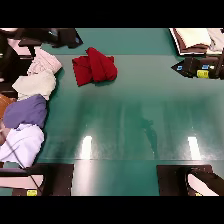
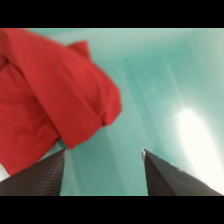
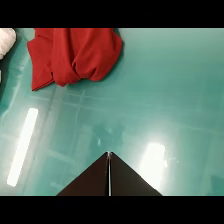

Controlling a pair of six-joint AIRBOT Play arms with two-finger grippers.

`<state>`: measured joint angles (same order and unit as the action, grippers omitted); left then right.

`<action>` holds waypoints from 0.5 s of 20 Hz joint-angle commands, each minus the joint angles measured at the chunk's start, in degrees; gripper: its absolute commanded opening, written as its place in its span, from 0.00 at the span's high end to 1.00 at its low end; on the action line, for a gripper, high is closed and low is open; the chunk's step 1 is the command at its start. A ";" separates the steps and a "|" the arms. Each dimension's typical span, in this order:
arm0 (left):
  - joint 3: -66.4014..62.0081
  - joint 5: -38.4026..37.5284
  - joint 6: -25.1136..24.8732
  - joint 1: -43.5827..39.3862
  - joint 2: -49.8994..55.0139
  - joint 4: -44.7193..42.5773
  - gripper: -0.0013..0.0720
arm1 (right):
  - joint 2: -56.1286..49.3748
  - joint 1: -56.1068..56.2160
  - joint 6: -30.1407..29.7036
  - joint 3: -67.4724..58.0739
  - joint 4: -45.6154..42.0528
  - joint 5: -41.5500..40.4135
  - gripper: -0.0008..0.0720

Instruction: Fold the shirts.

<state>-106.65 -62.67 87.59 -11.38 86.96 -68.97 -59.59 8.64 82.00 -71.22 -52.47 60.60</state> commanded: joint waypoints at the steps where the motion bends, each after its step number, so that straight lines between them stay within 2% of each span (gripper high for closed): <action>1: 0.00 1.22 2.67 0.00 11.15 0.00 0.21 | -0.04 -0.02 0.02 0.02 0.02 0.79 0.96; 5: 0.00 4.44 2.64 0.00 22.97 2.47 0.21 | -0.04 -0.02 0.02 0.02 0.00 1.38 0.96; 10: -0.07 13.09 2.40 0.00 29.03 11.13 0.21 | -0.04 -0.02 0.02 0.02 0.00 1.42 0.96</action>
<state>-106.65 -54.68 89.95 -11.38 112.27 -62.74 -59.61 8.64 82.00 -71.22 -52.47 61.89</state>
